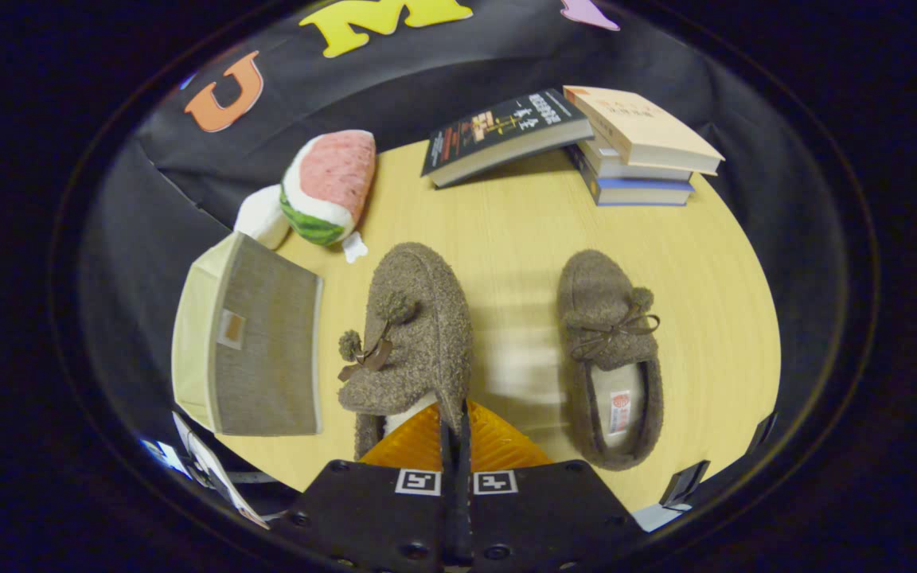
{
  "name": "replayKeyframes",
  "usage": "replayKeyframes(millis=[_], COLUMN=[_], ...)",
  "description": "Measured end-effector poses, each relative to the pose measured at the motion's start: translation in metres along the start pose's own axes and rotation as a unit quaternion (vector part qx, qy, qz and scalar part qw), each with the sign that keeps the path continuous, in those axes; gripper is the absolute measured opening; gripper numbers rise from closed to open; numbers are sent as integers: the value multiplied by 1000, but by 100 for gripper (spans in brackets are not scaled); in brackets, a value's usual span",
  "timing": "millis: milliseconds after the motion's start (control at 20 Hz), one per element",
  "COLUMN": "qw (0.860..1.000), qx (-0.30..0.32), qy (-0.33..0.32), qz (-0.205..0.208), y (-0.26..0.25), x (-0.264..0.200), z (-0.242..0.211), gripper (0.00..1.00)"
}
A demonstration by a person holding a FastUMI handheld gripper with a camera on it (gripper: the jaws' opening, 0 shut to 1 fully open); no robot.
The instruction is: Open the storage box then place both shoes into the box .Put the left shoe in first, then the right shoe, with the right side of both shoes facing outward in a uniform manner.
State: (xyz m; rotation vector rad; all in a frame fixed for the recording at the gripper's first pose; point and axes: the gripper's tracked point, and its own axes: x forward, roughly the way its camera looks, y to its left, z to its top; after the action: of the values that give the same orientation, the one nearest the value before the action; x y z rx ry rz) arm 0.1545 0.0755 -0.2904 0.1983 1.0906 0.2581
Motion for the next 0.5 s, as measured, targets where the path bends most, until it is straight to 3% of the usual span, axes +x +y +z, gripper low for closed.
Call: replayKeyframes(millis=[300,500], qw=[996,990], qx=[-45,-93], qy=[-49,-55], qz=[53,85], y=[98,181], x=[-68,-76], z=[29,28], gripper=[0,0])
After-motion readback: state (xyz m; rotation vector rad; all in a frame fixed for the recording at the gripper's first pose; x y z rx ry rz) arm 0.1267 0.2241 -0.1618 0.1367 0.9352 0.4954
